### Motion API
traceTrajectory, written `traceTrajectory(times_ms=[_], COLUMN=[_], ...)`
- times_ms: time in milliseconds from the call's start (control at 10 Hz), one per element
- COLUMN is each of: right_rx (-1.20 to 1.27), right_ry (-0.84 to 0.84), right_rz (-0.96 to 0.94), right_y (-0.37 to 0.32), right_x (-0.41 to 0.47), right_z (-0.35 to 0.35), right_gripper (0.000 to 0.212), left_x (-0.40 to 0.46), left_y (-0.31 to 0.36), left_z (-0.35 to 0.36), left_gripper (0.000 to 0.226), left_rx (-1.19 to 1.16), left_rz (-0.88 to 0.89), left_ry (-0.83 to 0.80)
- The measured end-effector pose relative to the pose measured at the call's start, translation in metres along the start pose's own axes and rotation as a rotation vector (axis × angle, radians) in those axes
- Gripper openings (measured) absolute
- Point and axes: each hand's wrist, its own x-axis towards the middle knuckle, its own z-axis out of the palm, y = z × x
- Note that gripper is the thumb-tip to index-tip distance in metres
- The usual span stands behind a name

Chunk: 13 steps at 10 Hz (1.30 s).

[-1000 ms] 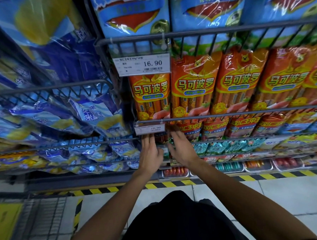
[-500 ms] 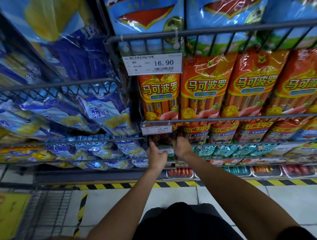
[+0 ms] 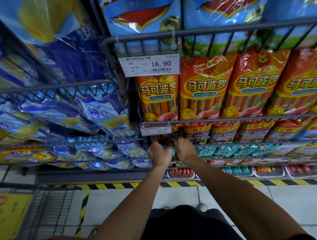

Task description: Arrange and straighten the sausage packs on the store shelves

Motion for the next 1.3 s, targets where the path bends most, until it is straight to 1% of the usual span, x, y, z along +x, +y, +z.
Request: traceTrajectory(times_ms=[100,200,300,400,500,600,700,800,900,1000,1100,1200,1300], right_rx=[-0.118,-0.231,-0.362,-0.415,-0.325,-0.025,0.088,0.026,-0.162,-0.255,-0.324,-0.315,-0.26], right_ry=[0.01,0.003,-0.079,-0.115,-0.118,-0.046,0.121,0.386,0.512,0.438,0.35,0.344,0.35], right_rz=[-0.01,-0.036,-0.046,-0.059,-0.068,-0.099,-0.224,-0.355,-0.388,-0.388,-0.371,-0.352,-0.356], right_y=[-0.002,-0.005,-0.011,-0.011,-0.007,0.008,0.027,0.056,0.072,0.072,0.071,0.071,0.074], right_x=[-0.004,-0.006,-0.004,-0.002,0.0,-0.007,-0.028,-0.049,-0.043,-0.04,-0.04,-0.04,-0.049], right_z=[-0.004,-0.009,-0.015,-0.017,-0.015,-0.008,-0.007,-0.013,-0.026,-0.035,-0.04,-0.039,-0.036], right_gripper=[0.035,0.028,0.022,0.021,0.017,0.033,0.037,0.043,0.044,0.052,0.067,0.068,0.058], left_x=[-0.009,-0.007,-0.004,-0.005,-0.005,-0.009,-0.018,-0.023,-0.018,-0.013,-0.009,-0.01,-0.015], left_y=[-0.006,-0.004,-0.003,-0.001,0.001,-0.003,-0.018,-0.032,-0.021,-0.01,-0.002,-0.001,-0.004], left_z=[0.001,-0.001,-0.008,-0.012,-0.018,-0.024,-0.021,-0.021,-0.023,-0.024,-0.025,-0.023,-0.023], left_gripper=[0.074,0.059,0.059,0.061,0.062,0.076,0.075,0.07,0.073,0.076,0.075,0.073,0.066], left_rx=[0.073,0.173,0.251,0.323,0.352,0.399,0.417,0.533,0.692,0.792,0.882,0.888,0.769], left_rz=[0.056,0.08,0.08,0.086,0.081,0.128,0.257,0.587,0.687,0.657,0.634,0.619,0.624], left_ry=[0.045,0.036,-0.038,-0.106,-0.175,-0.213,-0.112,0.008,0.033,0.001,-0.013,-0.006,0.001])
